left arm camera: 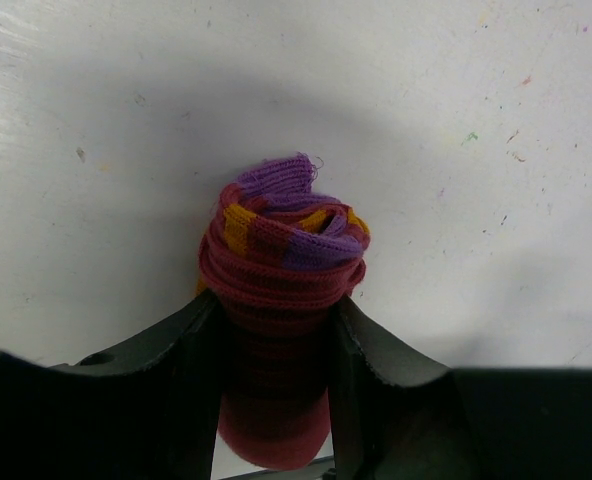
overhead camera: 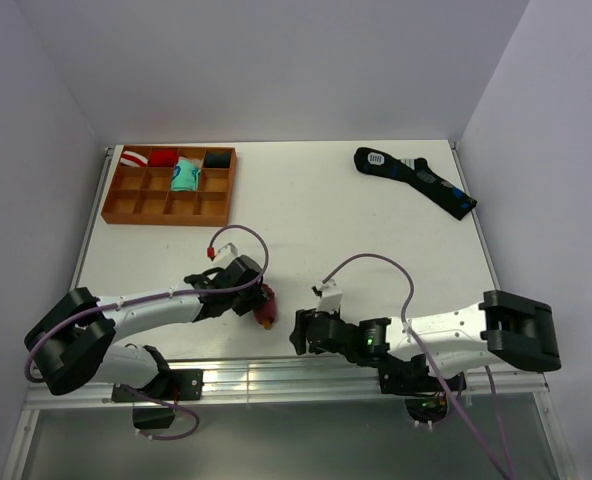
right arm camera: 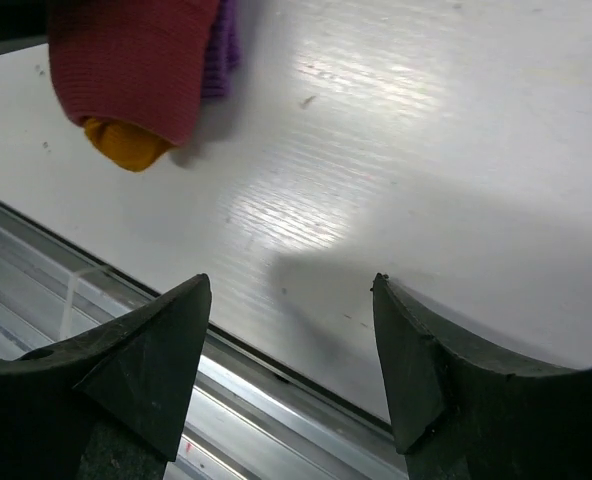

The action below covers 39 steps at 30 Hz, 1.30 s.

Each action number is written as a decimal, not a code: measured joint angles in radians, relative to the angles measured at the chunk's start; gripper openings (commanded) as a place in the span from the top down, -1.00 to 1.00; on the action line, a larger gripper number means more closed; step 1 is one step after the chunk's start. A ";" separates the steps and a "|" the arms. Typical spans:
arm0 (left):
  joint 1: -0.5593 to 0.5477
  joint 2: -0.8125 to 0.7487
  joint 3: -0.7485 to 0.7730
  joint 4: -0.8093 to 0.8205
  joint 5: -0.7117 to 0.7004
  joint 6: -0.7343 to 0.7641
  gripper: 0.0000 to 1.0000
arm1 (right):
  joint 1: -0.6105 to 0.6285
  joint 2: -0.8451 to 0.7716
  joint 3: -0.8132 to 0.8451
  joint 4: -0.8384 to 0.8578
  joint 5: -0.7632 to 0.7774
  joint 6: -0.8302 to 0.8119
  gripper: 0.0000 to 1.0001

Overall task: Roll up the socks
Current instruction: Pick up the sock at the center of the board.

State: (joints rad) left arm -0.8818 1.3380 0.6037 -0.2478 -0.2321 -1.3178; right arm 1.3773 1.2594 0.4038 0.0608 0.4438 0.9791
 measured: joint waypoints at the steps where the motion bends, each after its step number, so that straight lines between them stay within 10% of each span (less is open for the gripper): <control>1: 0.001 0.000 0.000 0.000 0.002 0.002 0.99 | -0.004 -0.028 -0.001 -0.039 0.002 0.001 -0.46; 39: 0.259 -0.146 0.214 -0.224 0.031 0.290 0.99 | -0.164 -0.423 0.042 -0.417 -0.023 -0.121 -0.48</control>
State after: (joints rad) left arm -0.6228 1.1919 0.8177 -0.4713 -0.2012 -1.0283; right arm 1.2129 0.8364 0.4458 -0.3557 0.4210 0.8577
